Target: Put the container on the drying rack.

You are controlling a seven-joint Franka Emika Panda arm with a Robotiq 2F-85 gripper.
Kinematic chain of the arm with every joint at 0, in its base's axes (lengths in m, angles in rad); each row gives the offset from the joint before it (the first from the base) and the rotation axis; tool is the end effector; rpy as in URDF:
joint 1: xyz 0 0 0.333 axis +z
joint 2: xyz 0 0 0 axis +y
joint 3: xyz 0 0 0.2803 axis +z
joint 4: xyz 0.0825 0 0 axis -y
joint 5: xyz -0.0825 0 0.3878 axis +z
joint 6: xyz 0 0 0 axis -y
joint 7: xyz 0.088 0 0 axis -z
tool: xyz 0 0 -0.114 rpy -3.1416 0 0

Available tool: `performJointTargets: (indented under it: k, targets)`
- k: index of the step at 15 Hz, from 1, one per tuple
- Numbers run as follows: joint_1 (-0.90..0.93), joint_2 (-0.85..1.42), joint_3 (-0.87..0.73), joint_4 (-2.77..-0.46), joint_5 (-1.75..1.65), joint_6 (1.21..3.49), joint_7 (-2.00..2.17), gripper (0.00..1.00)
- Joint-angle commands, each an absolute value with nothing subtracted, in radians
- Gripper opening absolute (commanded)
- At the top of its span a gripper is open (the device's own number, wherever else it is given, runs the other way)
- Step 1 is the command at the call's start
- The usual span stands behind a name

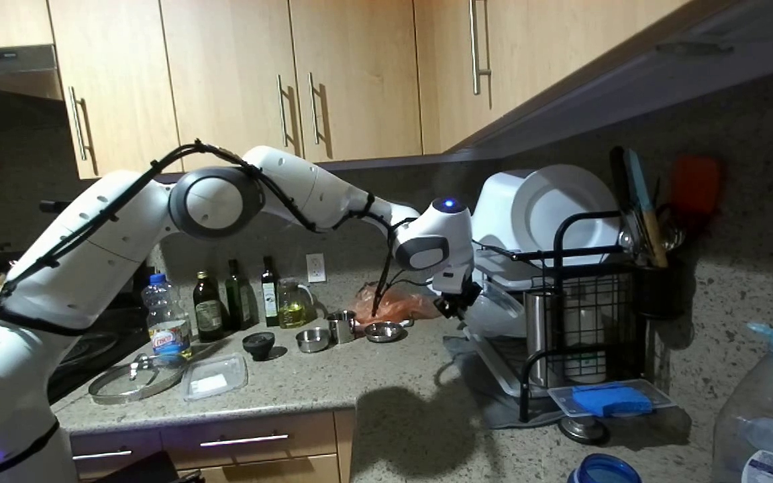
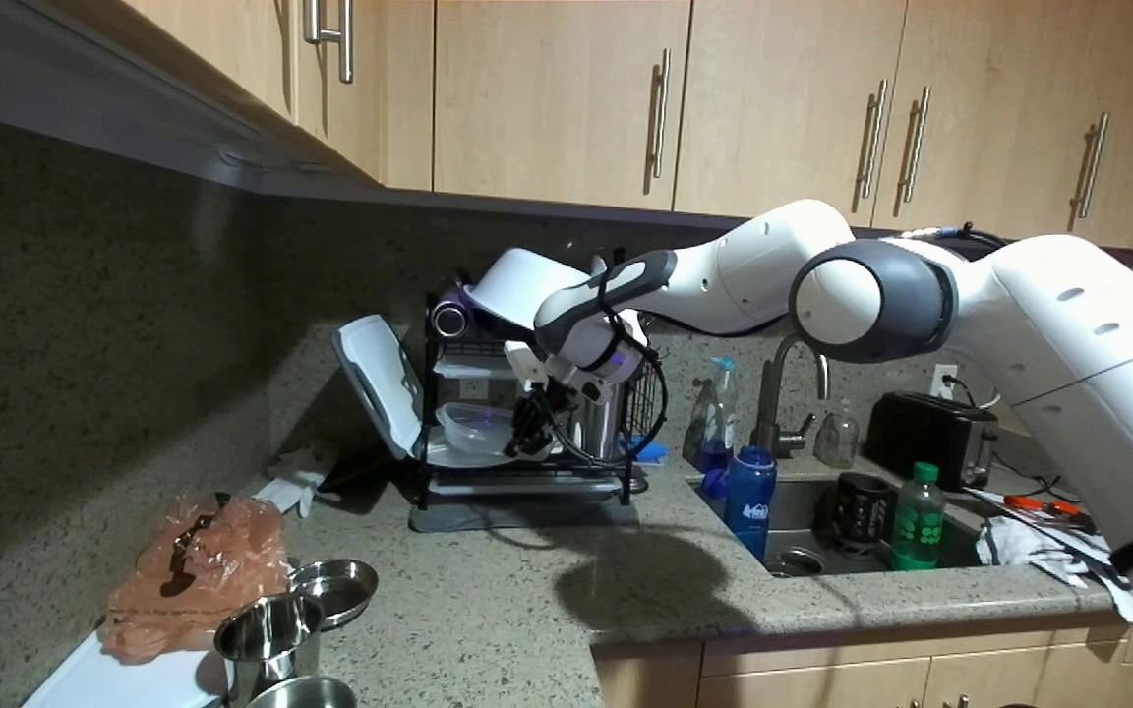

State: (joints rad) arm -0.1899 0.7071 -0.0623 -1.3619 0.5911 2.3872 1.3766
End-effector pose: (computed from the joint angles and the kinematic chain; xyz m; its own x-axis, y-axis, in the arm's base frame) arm 0.7259 -0.1689 0.3014 -0.3004 -0.8638 -0.4045 -0.8460 0.4372 -0.3052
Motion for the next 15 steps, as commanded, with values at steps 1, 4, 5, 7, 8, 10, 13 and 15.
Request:
performJointTargets:
  k: [1,4,5,7,8,10,13,15]
  targets:
    - [-0.194,0.708,-0.058,-1.357,0.586,2.384,1.379,0.06]
    - [-0.193,0.711,-0.058,-1.354,0.589,2.390,1.387,0.01]
    - [-0.194,0.716,-0.058,-1.344,0.590,2.387,1.396,0.01]
    - [-0.193,0.733,-0.064,-1.314,0.584,2.371,1.416,0.01]
    - [-0.190,0.741,-0.070,-1.303,0.577,2.371,1.424,0.01]
    - [-0.185,0.759,-0.079,-1.280,0.562,2.369,1.442,0.01]
    - [-0.174,0.784,-0.098,-1.238,0.511,2.334,1.507,0.01]
    - [-0.171,0.796,-0.102,-1.207,0.467,2.307,1.563,0.01]
